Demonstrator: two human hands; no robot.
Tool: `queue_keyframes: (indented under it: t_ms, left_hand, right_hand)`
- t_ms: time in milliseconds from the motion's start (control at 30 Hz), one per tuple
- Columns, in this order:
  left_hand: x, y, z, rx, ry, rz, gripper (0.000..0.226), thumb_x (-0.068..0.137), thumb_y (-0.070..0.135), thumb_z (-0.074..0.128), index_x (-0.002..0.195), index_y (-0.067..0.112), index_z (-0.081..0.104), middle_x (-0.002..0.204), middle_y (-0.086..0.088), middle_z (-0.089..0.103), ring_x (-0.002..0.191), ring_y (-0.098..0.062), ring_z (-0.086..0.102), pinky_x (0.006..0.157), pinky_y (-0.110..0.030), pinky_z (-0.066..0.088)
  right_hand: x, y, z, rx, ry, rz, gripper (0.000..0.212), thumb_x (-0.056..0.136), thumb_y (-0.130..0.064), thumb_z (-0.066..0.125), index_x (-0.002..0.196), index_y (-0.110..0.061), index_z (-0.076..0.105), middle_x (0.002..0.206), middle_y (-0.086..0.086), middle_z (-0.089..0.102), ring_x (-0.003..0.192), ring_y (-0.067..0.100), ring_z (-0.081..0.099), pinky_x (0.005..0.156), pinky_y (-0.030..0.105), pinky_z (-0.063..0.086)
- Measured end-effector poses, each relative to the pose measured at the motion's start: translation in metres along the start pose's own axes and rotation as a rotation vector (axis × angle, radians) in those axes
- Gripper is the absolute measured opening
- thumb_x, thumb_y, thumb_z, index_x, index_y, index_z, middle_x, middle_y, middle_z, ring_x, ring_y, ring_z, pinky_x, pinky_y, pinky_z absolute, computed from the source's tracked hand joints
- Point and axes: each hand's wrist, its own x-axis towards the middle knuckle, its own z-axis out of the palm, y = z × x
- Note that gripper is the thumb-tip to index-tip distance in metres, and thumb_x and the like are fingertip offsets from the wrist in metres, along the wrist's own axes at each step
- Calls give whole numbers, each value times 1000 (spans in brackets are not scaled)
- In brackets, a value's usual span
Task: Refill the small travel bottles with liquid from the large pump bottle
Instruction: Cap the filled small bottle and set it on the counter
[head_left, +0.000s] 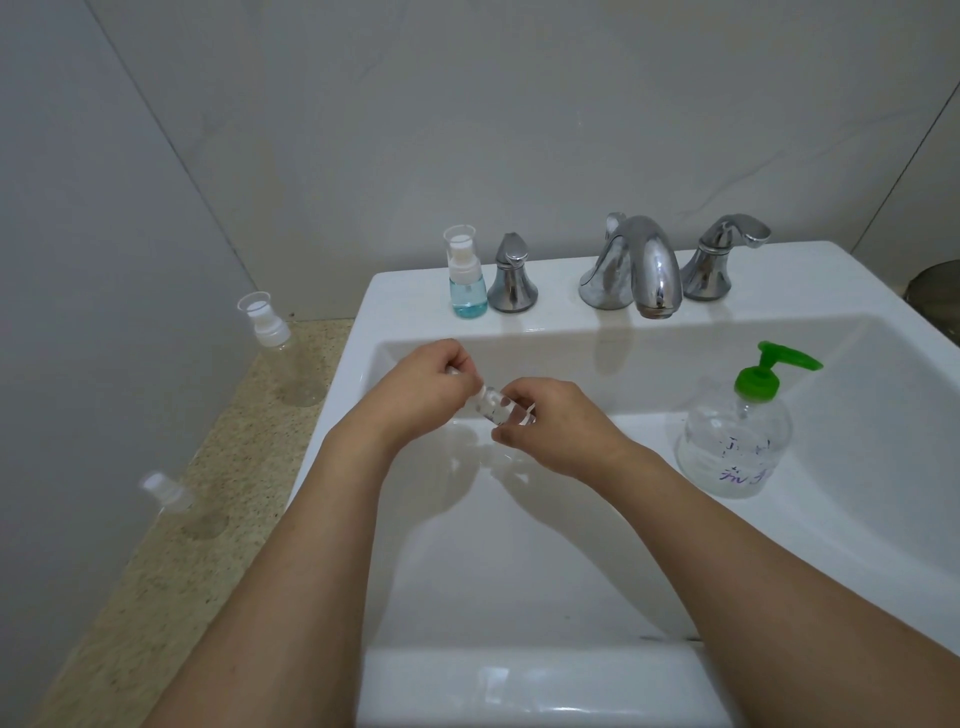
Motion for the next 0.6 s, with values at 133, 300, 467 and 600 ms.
queue_keyframes:
  t_ms: [133,300,467,600]
  left_hand:
    - [0,-1,0,-10,14,-9,12,95,28,60,93,16,63,86,-2,67,77,-17,62,78,-37,51]
    - [0,2,0,8,-14,-3,2,92,17,60,91,17,63,87,-2,64,74,-16,56,70,-31,45]
    - [0,-1,0,-5,-3,4,13,95,30,61,91,18,62,94,-2,67,83,-20,62,77,-38,50]
    - [1,-2,1,37,9,0,21,99,36,58,87,19,60,81,-1,66,72,-16,58,70,-33,47]
  right_hand:
    - [1,1,0,9,-1,-1,22,83,-25,73,102,-19,67,96,-1,65,82,14,59,73,31,50]
    - [1,1,0,6,4,-3,21,83,-25,73,101,-18,67,95,-1,65,82,15,59,73,32,51]
    - [0,1,0,12,2,-5,22,83,-25,73,103,-19,66,96,-1,65,82,14,59,74,32,51]
    - [0,1,0,2,2,-9,22,83,-25,73,102,-18,67,96,-1,65,83,15,59,76,33,51]
